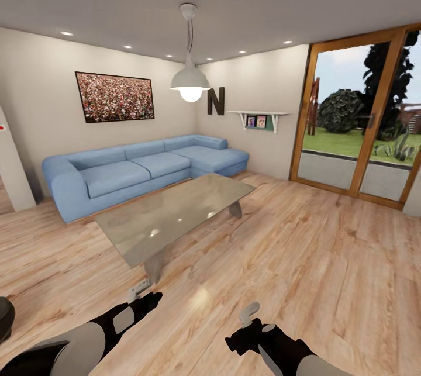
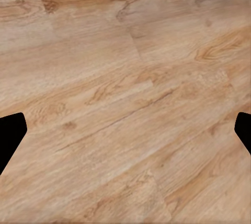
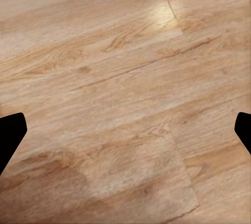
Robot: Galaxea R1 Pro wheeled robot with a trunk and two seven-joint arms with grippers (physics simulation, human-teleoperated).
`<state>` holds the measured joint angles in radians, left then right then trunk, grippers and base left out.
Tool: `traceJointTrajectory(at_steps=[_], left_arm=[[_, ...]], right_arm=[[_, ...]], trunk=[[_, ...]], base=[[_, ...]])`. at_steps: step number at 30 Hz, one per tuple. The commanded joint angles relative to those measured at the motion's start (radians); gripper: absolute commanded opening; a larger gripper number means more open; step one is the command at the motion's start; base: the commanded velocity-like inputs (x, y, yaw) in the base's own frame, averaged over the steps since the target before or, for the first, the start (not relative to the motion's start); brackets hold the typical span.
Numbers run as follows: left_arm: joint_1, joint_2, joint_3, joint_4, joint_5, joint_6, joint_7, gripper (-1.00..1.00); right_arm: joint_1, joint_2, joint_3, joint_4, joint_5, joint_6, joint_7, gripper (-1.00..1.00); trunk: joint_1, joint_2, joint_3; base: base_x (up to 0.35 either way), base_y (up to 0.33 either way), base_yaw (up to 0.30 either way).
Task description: Place each of the two pumpkins and all three candles from the living room inside a cabinet in the living room (use any cabinet), then make sure every cabinet is closed, and position the cauldron so it is next to a table in the living room.
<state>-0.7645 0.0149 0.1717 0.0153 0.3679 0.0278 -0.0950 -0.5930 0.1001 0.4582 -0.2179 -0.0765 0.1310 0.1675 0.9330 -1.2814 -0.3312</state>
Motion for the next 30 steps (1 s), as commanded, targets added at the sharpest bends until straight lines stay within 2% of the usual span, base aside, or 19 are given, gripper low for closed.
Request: traceJointTrajectory(at_steps=[1, 13, 30], left_arm=[[-0.001, 0.000, 0.008, 0.002, 0.003, 0.003, -0.005, 1.00], [-0.001, 0.000, 0.008, 0.002, 0.003, 0.003, -0.005, 1.00], [-0.001, 0.000, 0.008, 0.002, 0.003, 0.003, -0.005, 1.00]], right_arm=[[-0.001, 0.000, 0.005, -0.001, -0.008, 0.005, 0.001, 1.00], [-0.001, -0.001, 0.005, -0.001, -0.008, 0.005, 0.000, 1.00], [-0.001, -0.001, 0.005, -0.001, -0.008, 0.005, 0.001, 1.00]], trunk=[[0.000, -0.001, -0.001], [0.000, -0.001, -0.001], [0.000, -0.001, -0.001]], base=[[0.071, 0.000, -0.006], [0.230, 0.000, -0.001], [0.041, 0.000, 0.000]])
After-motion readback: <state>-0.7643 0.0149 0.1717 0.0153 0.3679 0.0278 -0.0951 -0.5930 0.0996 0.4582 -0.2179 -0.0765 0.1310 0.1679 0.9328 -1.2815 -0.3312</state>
